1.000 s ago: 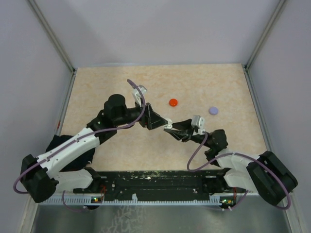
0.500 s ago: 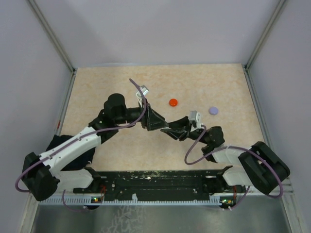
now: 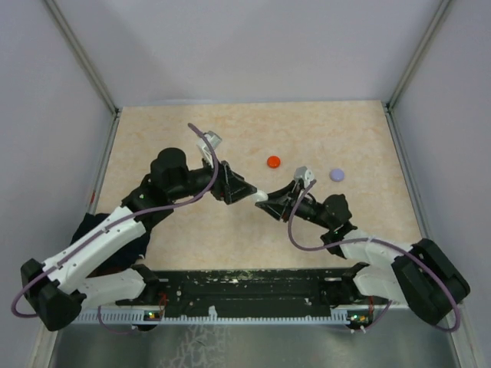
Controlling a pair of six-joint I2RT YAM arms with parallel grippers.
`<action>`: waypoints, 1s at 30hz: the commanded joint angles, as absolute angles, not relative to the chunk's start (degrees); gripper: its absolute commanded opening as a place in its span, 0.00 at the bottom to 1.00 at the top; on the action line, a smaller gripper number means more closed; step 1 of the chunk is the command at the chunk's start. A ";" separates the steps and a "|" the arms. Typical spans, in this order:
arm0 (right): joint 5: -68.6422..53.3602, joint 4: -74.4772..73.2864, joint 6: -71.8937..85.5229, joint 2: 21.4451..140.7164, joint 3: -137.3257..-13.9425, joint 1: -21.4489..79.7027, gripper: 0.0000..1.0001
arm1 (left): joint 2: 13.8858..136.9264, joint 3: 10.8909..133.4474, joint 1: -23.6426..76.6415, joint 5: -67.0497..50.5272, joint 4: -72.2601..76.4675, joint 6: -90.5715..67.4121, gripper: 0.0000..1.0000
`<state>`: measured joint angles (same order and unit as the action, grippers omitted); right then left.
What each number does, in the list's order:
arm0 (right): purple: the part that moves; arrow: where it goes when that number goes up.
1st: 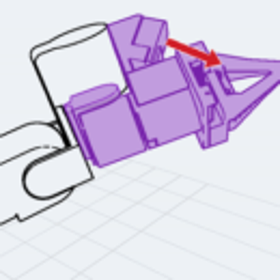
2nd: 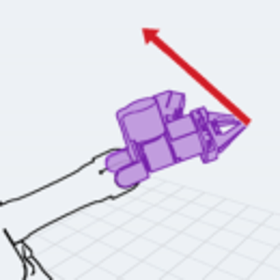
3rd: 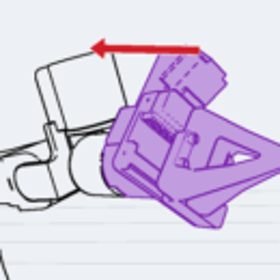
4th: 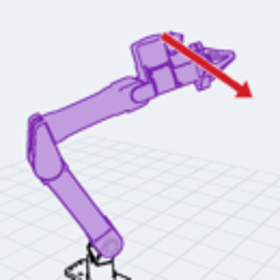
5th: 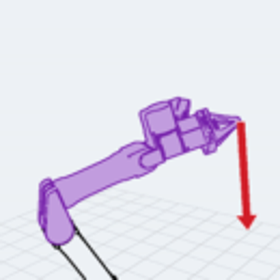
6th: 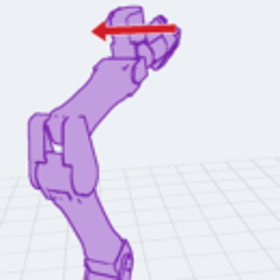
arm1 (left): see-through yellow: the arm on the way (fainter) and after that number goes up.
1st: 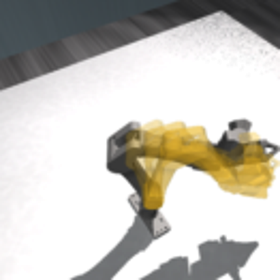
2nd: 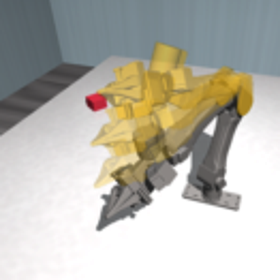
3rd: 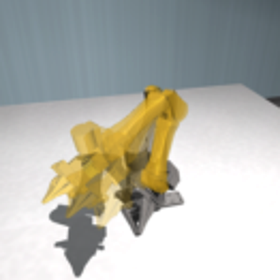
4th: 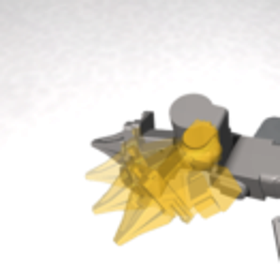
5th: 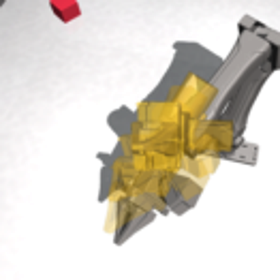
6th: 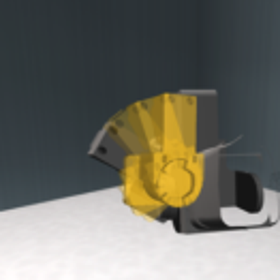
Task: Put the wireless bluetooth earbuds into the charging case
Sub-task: Close the charging case, then place the charging case at the center of the board.
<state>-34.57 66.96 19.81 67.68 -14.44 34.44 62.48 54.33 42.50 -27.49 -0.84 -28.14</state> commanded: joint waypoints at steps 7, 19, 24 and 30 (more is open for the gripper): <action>-21.78 17.91 24.86 54.96 -22.28 28.77 0.00 | 55.89 61.46 41.45 12.36 -24.55 -14.55 0.83; -25.98 1.16 29.12 54.40 -22.01 8.44 0.00 | 51.32 54.57 39.66 24.83 -23.96 -8.23 0.84; -27.14 -0.36 31.49 58.60 -21.42 -0.57 0.00 | 50.09 51.00 36.65 23.03 -22.59 -6.92 0.84; -23.01 1.81 33.58 62.49 -20.68 -5.46 0.00 | 48.58 48.74 32.73 21.06 -21.33 -7.32 0.84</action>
<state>-24.99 -0.71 31.29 60.97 -19.97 -3.33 50.33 49.78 34.89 22.35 -23.55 -8.05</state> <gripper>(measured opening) 0.257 0.844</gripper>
